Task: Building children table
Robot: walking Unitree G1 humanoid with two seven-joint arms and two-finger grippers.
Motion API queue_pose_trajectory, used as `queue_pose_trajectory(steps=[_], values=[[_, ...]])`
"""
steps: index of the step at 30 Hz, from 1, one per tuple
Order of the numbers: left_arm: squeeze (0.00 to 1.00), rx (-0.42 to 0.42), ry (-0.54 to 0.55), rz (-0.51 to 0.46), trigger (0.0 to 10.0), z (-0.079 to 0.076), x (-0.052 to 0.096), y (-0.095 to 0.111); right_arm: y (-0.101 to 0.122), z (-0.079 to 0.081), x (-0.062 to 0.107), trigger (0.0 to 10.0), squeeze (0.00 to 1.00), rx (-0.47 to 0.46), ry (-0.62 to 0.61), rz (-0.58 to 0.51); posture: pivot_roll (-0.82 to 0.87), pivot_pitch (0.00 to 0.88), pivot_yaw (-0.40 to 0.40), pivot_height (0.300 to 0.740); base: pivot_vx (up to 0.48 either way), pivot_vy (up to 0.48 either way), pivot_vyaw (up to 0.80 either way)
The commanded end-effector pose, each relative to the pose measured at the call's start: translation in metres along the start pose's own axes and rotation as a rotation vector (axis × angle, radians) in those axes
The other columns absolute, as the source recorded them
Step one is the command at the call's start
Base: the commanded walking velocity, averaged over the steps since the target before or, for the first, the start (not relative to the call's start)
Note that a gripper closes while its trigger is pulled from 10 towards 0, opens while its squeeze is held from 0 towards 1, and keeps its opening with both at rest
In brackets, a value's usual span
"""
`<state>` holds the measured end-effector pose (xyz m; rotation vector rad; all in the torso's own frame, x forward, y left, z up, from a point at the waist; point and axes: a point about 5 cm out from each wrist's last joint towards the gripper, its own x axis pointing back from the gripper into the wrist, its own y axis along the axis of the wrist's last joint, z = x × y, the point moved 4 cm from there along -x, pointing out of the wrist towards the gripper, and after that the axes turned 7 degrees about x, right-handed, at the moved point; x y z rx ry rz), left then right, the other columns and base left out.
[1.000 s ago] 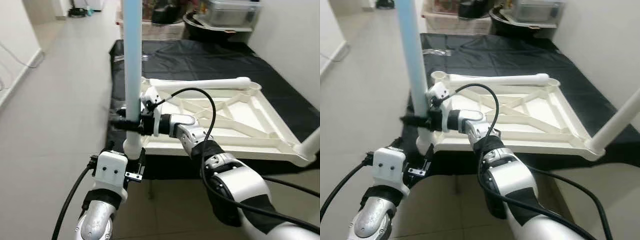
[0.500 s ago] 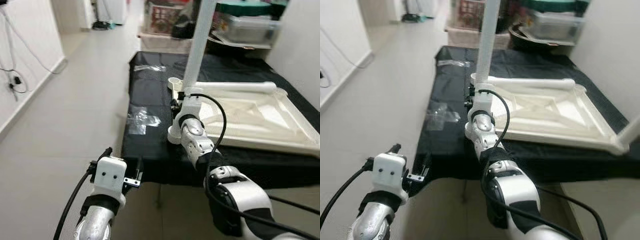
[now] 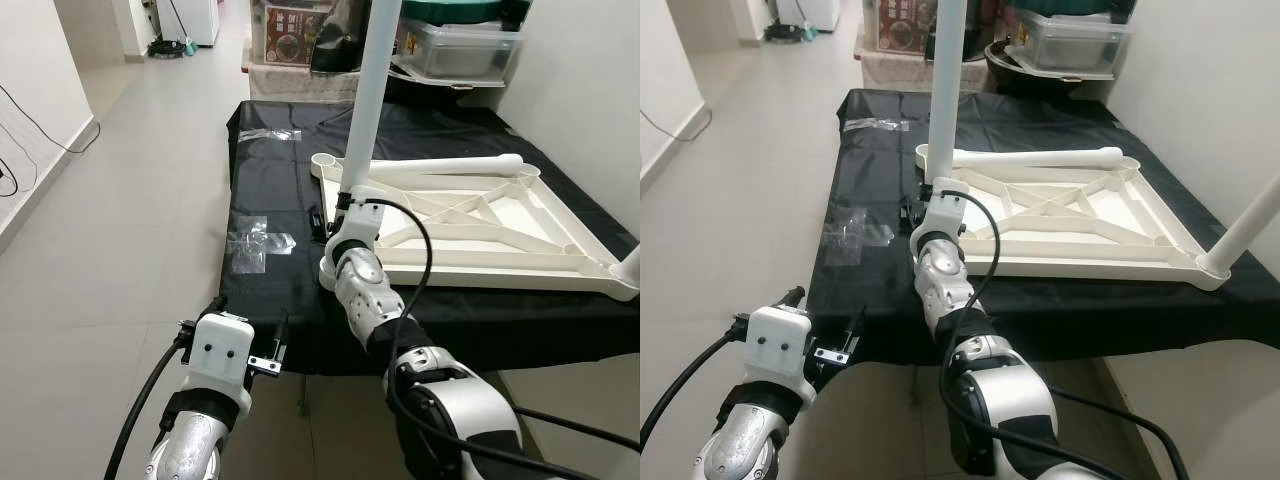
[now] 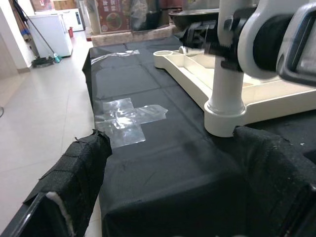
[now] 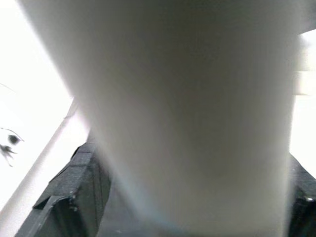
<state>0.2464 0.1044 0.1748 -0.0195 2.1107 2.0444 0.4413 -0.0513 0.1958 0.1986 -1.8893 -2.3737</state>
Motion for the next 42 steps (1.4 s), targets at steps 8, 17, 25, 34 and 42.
queue_pose_trajectory(steps=[8, 17, 25, 34, 42], values=[[0.00, -0.002, -0.010, -0.005, 10.0, -0.002, -0.001, -0.001, 0.020, 0.035, 0.015, 10.0, 0.00, -0.155, 0.717, 0.038, 0.06, 0.080, -0.081, 0.740, 0.000, 0.000, 0.00], [0.00, -0.006, -0.009, -0.006, 10.0, -0.002, -0.001, 0.001, -0.008, 0.065, 0.063, 10.0, 0.00, 0.065, 1.318, 0.231, 0.07, 0.087, -0.085, 0.740, 0.000, 0.000, 0.00], [0.00, -0.008, 0.002, -0.006, 10.0, 0.000, -0.001, 0.001, -0.013, 0.080, 0.068, 0.0, 0.00, 0.118, 1.390, 0.241, 0.08, 0.093, -0.093, 0.740, 0.000, 0.000, 0.00], [0.00, -0.005, -0.002, -0.005, 10.0, -0.001, 0.000, 0.000, 0.003, 0.058, 0.025, 0.0, 0.00, 0.184, 0.884, 0.079, 0.08, 0.095, -0.092, 0.740, 0.000, 0.000, 0.00], [0.00, -0.002, -0.009, -0.002, 10.0, -0.004, 0.000, -0.002, -0.007, -0.041, 0.000, 0.0, 0.00, 0.216, -0.045, 0.098, 0.07, 0.075, -0.086, 0.740, 0.000, 0.000, 0.00]])
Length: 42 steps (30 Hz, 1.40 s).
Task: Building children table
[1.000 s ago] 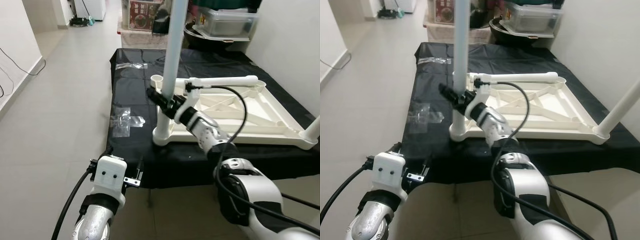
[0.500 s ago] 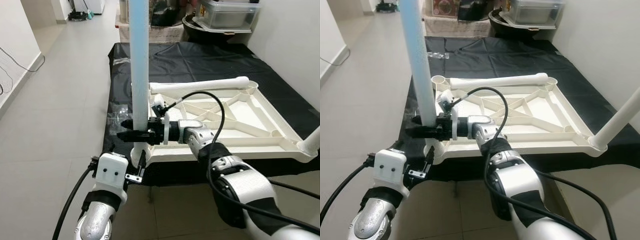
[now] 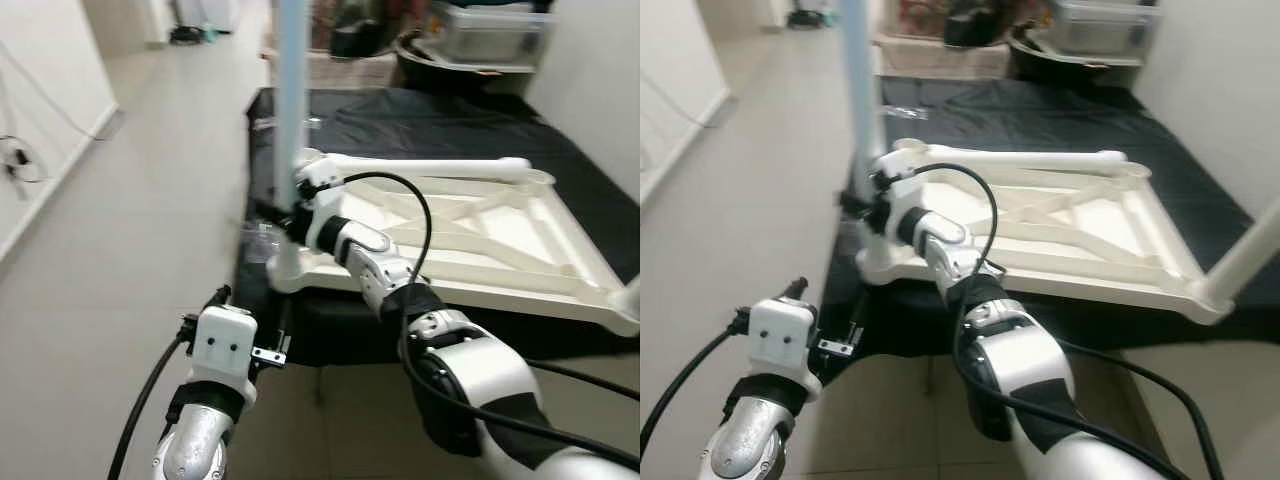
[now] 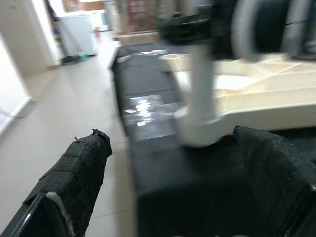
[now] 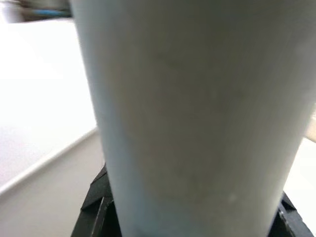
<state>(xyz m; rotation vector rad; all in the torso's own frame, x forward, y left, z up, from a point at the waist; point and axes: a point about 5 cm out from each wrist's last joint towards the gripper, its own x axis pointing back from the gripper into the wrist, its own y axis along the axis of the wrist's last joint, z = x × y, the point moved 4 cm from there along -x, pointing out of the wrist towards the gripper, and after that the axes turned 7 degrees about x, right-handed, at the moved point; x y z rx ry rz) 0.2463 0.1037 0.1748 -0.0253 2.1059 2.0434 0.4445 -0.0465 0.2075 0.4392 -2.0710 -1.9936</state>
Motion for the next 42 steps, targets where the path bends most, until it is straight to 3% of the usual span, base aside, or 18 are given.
queue_pose_trajectory(steps=[1, 2, 4, 5, 6, 8, 10, 13, 14, 18, 19, 20, 21, 26, 27, 36, 42], values=[[0.00, 0.000, -0.008, 0.004, 10.0, -0.003, 0.000, -0.002, -0.029, -0.040, 0.013, 0.0, 0.00, -0.055, -0.251, 0.107, 0.07, 0.075, -0.086, 0.740, 0.000, 0.000, 0.00], [0.00, 0.000, -0.010, 0.004, 10.0, -0.004, 0.000, -0.002, -0.041, -0.056, 0.023, 0.0, 0.00, -0.074, -0.410, 0.147, 0.07, 0.075, -0.086, 0.740, 0.000, 0.000, 0.00], [0.00, 0.000, -0.010, 0.004, 10.0, -0.004, 0.000, -0.002, -0.041, -0.056, 0.023, 0.0, 0.00, -0.074, -0.410, 0.147, 0.07, 0.075, -0.086, 0.740, 0.000, 0.000, 0.00], [0.00, 0.000, -0.012, 0.003, 10.0, -0.004, 0.000, -0.002, -0.051, -0.057, 0.028, 0.0, 0.00, -0.093, -0.472, 0.176, 0.07, 0.073, -0.086, 0.740, 0.000, 0.000, 0.00], [0.00, -0.002, -0.010, 0.002, 10.0, -0.003, 0.000, -0.002, -0.055, -0.047, 0.027, 0.0, 0.00, -0.122, -0.481, 0.186, 0.07, 0.073, -0.086, 0.740, 0.000, 0.000, 0.00], [0.00, -0.002, -0.010, 0.002, 10.0, -0.003, 0.000, -0.002, -0.055, -0.047, 0.027, 0.0, 0.00, -0.122, -0.481, 0.186, 0.07, 0.073, -0.086, 0.740, 0.000, 0.000, 0.00], [0.00, -0.004, -0.008, 0.003, 10.0, -0.002, 0.000, -0.002, -0.055, -0.031, 0.024, 0.0, 0.00, -0.170, -0.447, 0.179, 0.07, 0.065, -0.089, 0.740, 0.000, 0.000, 0.00], [0.00, -0.004, -0.009, 0.003, 10.0, -0.002, 0.000, -0.003, -0.053, -0.025, 0.021, 0.0, 0.00, -0.184, -0.426, 0.163, 0.07, 0.065, -0.089, 0.740, 0.000, 0.000, 0.00], [0.00, -0.003, -0.010, 0.003, 10.0, -0.002, 0.000, -0.003, -0.050, -0.021, 0.019, 10.0, 0.00, -0.193, -0.407, 0.150, 0.07, 0.062, -0.086, 0.740, 0.000, 0.000, 0.00], [0.00, -0.002, -0.010, 0.004, 10.0, -0.002, 0.000, -0.003, -0.047, -0.020, 0.019, 10.0, 0.00, -0.175, -0.423, 0.137, 0.07, 0.062, -0.086, 0.740, 0.000, 0.000, 0.00], [0.00, -0.002, -0.011, 0.005, 10.0, -0.002, 0.000, -0.004, -0.046, -0.022, 0.020, 10.0, 0.23, -0.156, -0.443, 0.133, 0.07, 0.060, -0.083, 0.740, 0.000, 0.000, 0.00], [0.00, -0.002, -0.011, 0.005, 10.0, -0.002, 0.000, -0.004, -0.046, -0.022, 0.020, 10.0, 0.23, -0.156, -0.443, 0.133, 0.07, 0.060, -0.083, 0.740, 0.000, 0.000, 0.00], [0.00, -0.002, -0.012, 0.005, 10.0, -0.002, 0.000, -0.004, -0.044, -0.022, 0.020, 10.0, 1.00, -0.144, -0.441, 0.117, 0.06, 0.062, -0.080, 0.740, 0.000, 0.000, 0.00], [0.00, 0.000, -0.012, 0.006, 10.0, -0.001, 0.000, -0.004, -0.035, -0.027, 0.021, 10.0, 1.00, -0.089, -0.449, 0.062, 0.06, 0.068, -0.078, 0.740, 0.000, 0.000, 0.00], [0.00, 0.000, -0.011, 0.006, 10.0, -0.001, 0.000, -0.004, -0.032, -0.033, 0.024, 10.0, 0.00, -0.065, -0.458, 0.034, 0.06, 0.068, -0.075, 0.740, 0.000, 0.000, 0.00], [0.00, -0.003, -0.016, 0.009, 10.0, -0.001, -0.001, -0.005, -0.026, -0.038, 0.036, 10.0, 0.00, 0.028, -0.413, -0.061, 0.05, 0.065, -0.069, 0.740, 0.000, 0.000, 0.00], [0.00, -0.008, -0.012, 0.010, 10.0, 0.002, -0.004, -0.006, -0.032, -0.038, 0.064, 10.0, 0.00, 0.095, -0.357, -0.144, 0.04, 0.053, -0.058, 0.740, 0.000, 0.000, 0.00]])
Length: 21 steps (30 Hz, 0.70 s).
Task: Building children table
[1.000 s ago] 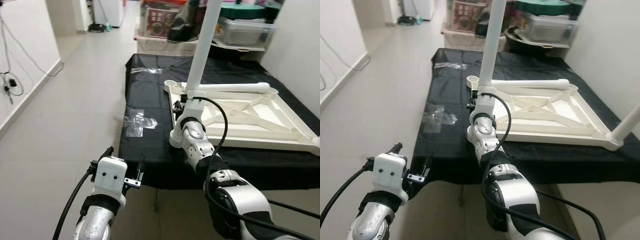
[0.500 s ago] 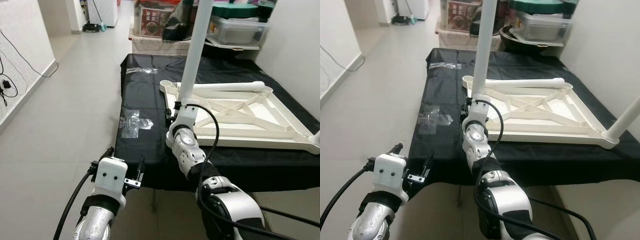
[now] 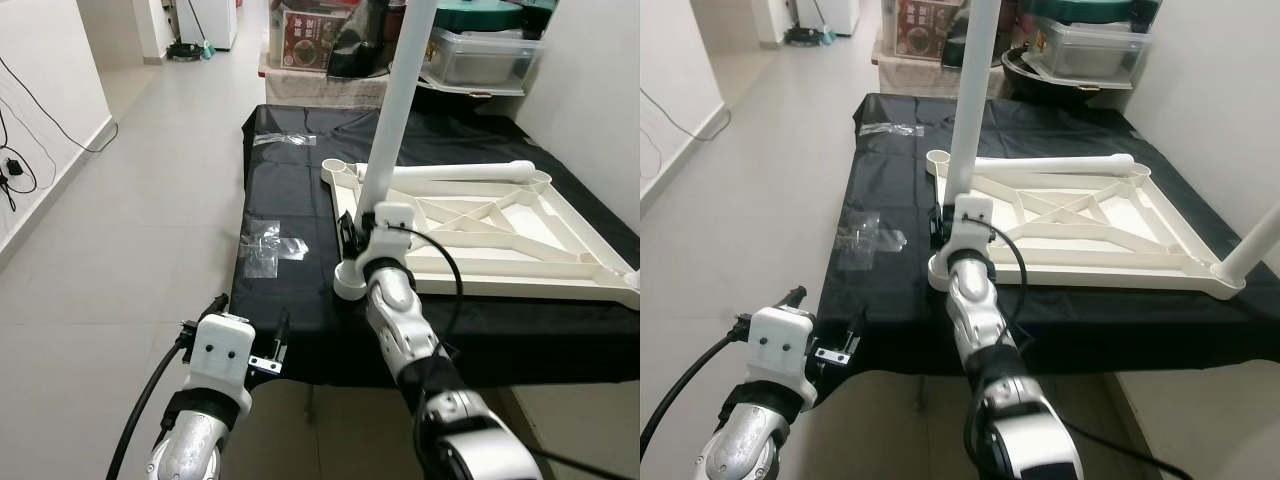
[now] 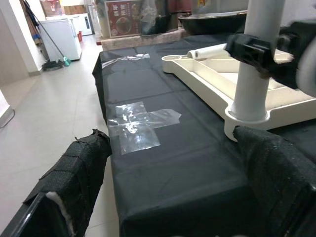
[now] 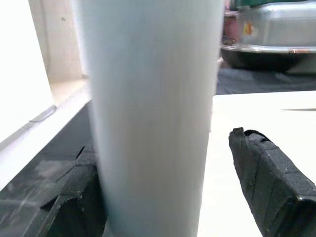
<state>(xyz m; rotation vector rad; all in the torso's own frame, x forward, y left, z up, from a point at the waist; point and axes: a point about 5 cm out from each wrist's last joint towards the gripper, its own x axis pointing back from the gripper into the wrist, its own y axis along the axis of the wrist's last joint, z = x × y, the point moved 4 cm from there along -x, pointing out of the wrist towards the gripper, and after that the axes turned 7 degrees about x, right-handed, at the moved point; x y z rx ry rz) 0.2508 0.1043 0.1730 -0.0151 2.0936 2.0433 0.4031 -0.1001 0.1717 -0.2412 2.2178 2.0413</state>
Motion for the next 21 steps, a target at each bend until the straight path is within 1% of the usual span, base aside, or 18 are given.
queue_pose_trajectory(steps=[1, 2, 3, 8, 11, 12, 13, 15, 16, 19, 21], values=[[0.00, -0.005, -0.001, 0.012, 10.0, 0.002, 0.000, -0.003, 0.003, -0.006, 0.006, 10.0, 0.00, 0.008, 0.004, -0.023, 0.04, 0.053, -0.058, 0.740, 0.000, 0.000, 0.00], [0.00, -0.005, -0.001, 0.012, 10.0, 0.002, 0.000, -0.003, 0.003, -0.006, 0.006, 10.0, 0.00, 0.008, 0.004, -0.023, 0.04, 0.053, -0.058, 0.740, 0.000, 0.000, 0.00], [0.00, -0.007, -0.003, 0.014, 10.0, 0.002, -0.001, -0.004, 0.005, -0.002, 0.015, 10.0, 0.00, 0.030, 0.044, -0.049, 0.04, 0.048, -0.050, 0.740, 0.000, 0.000, 0.00], [0.00, -0.007, 0.003, 0.017, 10.0, 0.004, -0.003, -0.006, 0.008, -0.002, 0.022, 10.0, 0.00, 0.041, 0.082, -0.071, 0.03, 0.047, -0.038, 0.740, 0.000, 0.000, 0.00], [0.00, -0.007, 0.003, 0.017, 10.0, 0.004, -0.003, -0.006, 0.008, -0.002, 0.022, 10.0, 0.00, 0.041, 0.082, -0.071, 0.03, 0.047, -0.038, 0.740, 0.000, 0.000, 0.00], [0.00, -0.008, 0.007, 0.018, 10.0, 0.005, -0.004, -0.006, 0.009, -0.003, 0.025, 10.0, 0.00, 0.049, 0.099, -0.080, 0.00, 0.045, -0.039, 0.740, 0.000, 0.000, 0.00], [0.00, -0.008, 0.007, 0.018, 10.0, 0.005, -0.004, -0.006, 0.009, -0.003, 0.025, 10.0, 0.00, 0.049, 0.099, -0.080, 0.00, 0.045, -0.039, 0.740, 0.000, 0.000, 0.00], [0.00, -0.008, 0.012, 0.019, 10.0, 0.006, -0.009, -0.008, 0.012, -0.003, 0.029, 10.0, 0.00, 0.032, 0.157, -0.102, -0.04, 0.044, -0.025, 0.740, 0.000, 0.000, 0.00], [0.00, -0.008, 0.012, 0.019, 10.0, 0.006, -0.009, -0.008, 0.012, -0.003, 0.029, 10.0, 0.00, 0.032, 0.157, -0.102, -0.04, 0.044, -0.025, 0.740, 0.000, 0.000, 0.00], [0.00, -0.010, 0.013, 0.029, 10.0, 0.007, -0.011, -0.012, 0.010, 0.004, 0.036, 10.0, 0.00, 0.015, 0.226, -0.107, -0.05, 0.042, -0.013, 0.740, 0.000, 0.000, 0.00], [0.00, -0.012, 0.016, 0.035, 10.0, 0.007, -0.011, -0.015, 0.008, 0.007, 0.039, 10.0, 0.00, 0.008, 0.246, -0.100, -0.05, 0.042, -0.008, 0.740, 0.000, 0.000, 0.00]])
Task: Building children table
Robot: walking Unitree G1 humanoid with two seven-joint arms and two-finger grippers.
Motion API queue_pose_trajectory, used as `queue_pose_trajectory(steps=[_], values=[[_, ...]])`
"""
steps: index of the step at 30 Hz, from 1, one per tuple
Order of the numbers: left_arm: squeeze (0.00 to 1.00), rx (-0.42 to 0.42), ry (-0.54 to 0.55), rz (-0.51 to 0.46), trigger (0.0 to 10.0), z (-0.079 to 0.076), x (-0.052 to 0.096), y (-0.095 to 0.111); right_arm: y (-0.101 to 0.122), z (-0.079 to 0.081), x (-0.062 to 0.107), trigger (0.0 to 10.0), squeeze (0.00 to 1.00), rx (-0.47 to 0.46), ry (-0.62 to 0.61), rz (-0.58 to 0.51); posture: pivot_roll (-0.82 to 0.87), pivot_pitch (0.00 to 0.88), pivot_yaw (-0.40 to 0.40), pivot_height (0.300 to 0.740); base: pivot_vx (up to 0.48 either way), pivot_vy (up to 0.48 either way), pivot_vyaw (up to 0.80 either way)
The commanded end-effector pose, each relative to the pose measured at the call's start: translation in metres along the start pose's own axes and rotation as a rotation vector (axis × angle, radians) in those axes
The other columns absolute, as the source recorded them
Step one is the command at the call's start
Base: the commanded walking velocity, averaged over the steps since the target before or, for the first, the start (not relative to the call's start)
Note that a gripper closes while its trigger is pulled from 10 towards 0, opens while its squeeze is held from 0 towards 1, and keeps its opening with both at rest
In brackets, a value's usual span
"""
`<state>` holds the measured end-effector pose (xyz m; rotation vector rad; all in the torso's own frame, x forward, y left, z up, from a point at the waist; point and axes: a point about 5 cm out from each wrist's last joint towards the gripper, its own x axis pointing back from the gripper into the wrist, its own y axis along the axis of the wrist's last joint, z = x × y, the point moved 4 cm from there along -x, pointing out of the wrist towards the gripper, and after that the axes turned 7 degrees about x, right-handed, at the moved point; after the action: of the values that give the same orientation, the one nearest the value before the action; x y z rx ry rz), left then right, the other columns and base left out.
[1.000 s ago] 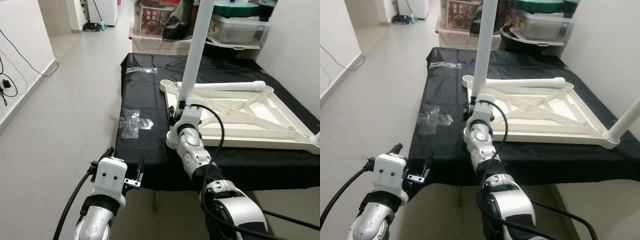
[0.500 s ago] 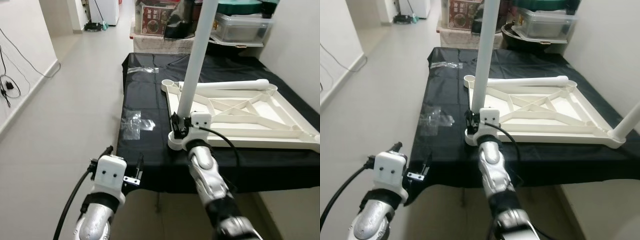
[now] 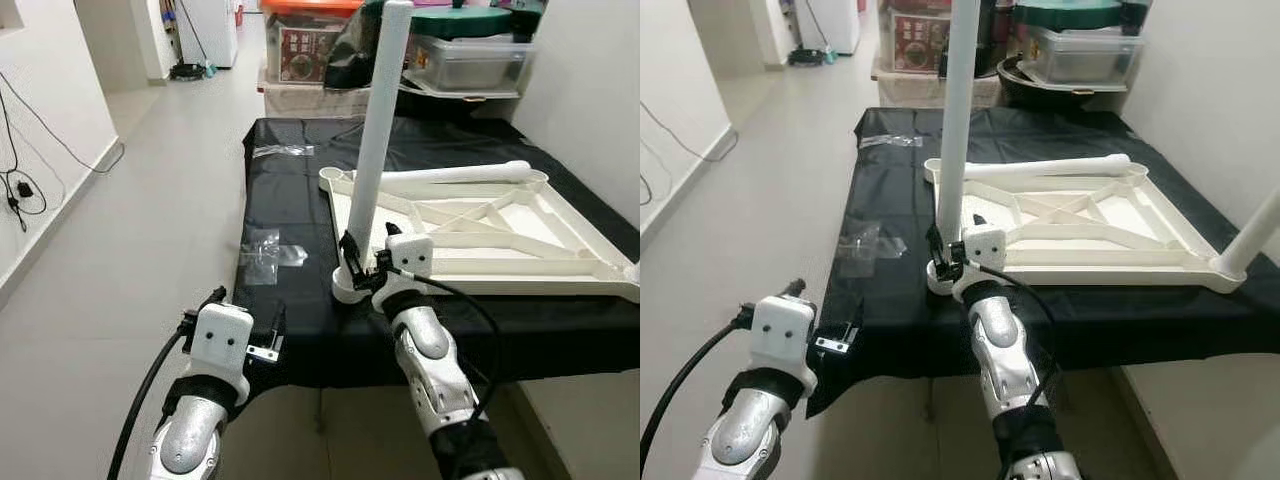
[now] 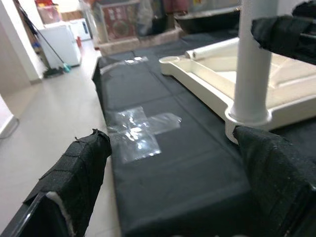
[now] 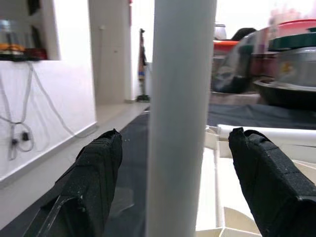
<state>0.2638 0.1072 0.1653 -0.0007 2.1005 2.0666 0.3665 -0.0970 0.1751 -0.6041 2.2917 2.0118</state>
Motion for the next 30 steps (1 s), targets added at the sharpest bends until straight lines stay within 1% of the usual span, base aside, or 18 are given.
queue_pose_trajectory(steps=[1, 2, 6, 9, 10, 11, 12, 13, 14, 16, 18, 20, 23, 25, 29, 30], values=[[0.00, -0.005, 0.008, 0.012, 10.0, 0.002, 0.000, -0.005, -0.002, 0.004, 0.003, 10.0, 0.00, -0.020, 0.023, 0.011, -0.05, 0.042, -0.008, 0.740, 0.000, 0.000, 0.00], [0.00, -0.004, 0.010, 0.018, 10.0, 0.003, 0.000, -0.008, -0.005, 0.006, 0.006, 10.0, 0.00, -0.022, 0.034, 0.020, -0.05, 0.042, -0.008, 0.740, 0.000, 0.000, 0.00], [0.00, -0.007, 0.018, 0.022, 10.0, 0.007, 0.001, -0.010, -0.004, 0.006, 0.006, 10.0, 0.00, -0.016, 0.030, 0.019, -0.04, 0.038, -0.011, 0.740, 0.000, 0.000, 0.00], [0.00, -0.022, 0.030, 0.032, 10.0, 0.014, 0.001, -0.014, -0.001, 0.010, 0.006, 10.0, 0.00, -0.024, 0.067, 0.003, -0.04, 0.036, -0.012, 0.740, 0.000, 0.000, 0.00], [0.00, -0.022, 0.030, 0.032, 10.0, 0.014, 0.001, -0.014, -0.001, 0.010, 0.006, 10.0, 0.00, -0.024, 0.067, 0.003, -0.04, 0.036, -0.012, 0.740, 0.000, 0.000, 0.00], [0.00, -0.023, 0.038, 0.032, 10.0, 0.017, 0.001, -0.014, 0.002, 0.013, 0.007, 10.0, 0.00, -0.029, 0.093, -0.011, -0.05, 0.035, -0.015, 0.740, 0.000, 0.000, 0.00], [0.00, -0.023, 0.046, 0.031, 10.0, 0.020, 0.000, -0.014, 0.007, 0.019, 0.008, 10.0, 0.00, 0.010, 0.126, -0.048, -0.05, 0.032, -0.016, 0.740, 0.000, 0.000, 0.00], [0.00, -0.023, 0.046, 0.031, 10.0, 0.020, 0.000, -0.014, 0.007, 0.019, 0.008, 10.0, 0.00, 0.010, 0.126, -0.048, -0.05, 0.032, -0.016, 0.740, 0.000, 0.000, 0.00], [0.00, -0.023, 0.052, 0.031, 10.0, 0.021, 0.000, -0.014, 0.011, 0.023, 0.009, 10.0, 0.00, 0.040, 0.148, -0.075, -0.05, 0.032, -0.016, 0.740, 0.000, 0.000, 0.00], [0.00, -0.020, 0.061, 0.034, 10.0, 0.024, -0.001, -0.017, 0.015, 0.037, 0.010, 10.0, 0.00, 0.014, 0.204, -0.103, -0.03, 0.023, 0.002, 0.740, 0.000, 0.000, 0.00], [0.00, -0.020, 0.061, 0.034, 10.0, 0.024, -0.001, -0.017, 0.015, 0.037, 0.010, 10.0, 0.00, 0.014, 0.204, -0.103, -0.03, 0.023, 0.002, 0.740, 0.000, 0.000, 0.00], [0.00, -0.024, 0.063, 0.036, 10.0, 0.025, -0.001, -0.018, 0.019, 0.045, 0.011, 10.0, 0.00, -0.018, 0.235, -0.123, 0.00, 0.015, 0.001, 0.740, 0.000, 0.000, 0.00], [0.00, -0.030, 0.064, 0.035, 10.0, 0.026, -0.001, -0.017, 0.022, 0.048, 0.014, 10.0, 0.00, -0.035, 0.257, -0.141, 0.00, 0.015, 0.001, 0.740, 0.000, 0.000, 0.00], [0.00, -0.037, 0.072, 0.034, 10.0, 0.030, 0.002, -0.016, 0.023, 0.050, 0.017, 10.0, 0.00, -0.049, 0.281, -0.146, 0.01, 0.015, 0.000, 0.740, 0.000, 0.000, 0.00], [0.00, -0.045, 0.086, 0.032, 10.0, 0.035, 0.003, -0.016, 0.026, 0.052, 0.018, 10.0, 0.00, -0.056, 0.299, -0.159, 0.01, 0.011, -0.013, 0.740, 0.000, 0.000, 0.00], [0.00, -0.056, 0.099, 0.030, 10.0, 0.041, 0.004, -0.015, 0.032, 0.056, 0.017, 10.0, 0.00, -0.071, 0.323, -0.180, 0.01, 0.008, -0.009, 0.740, 0.000, 0.000, 0.00]])
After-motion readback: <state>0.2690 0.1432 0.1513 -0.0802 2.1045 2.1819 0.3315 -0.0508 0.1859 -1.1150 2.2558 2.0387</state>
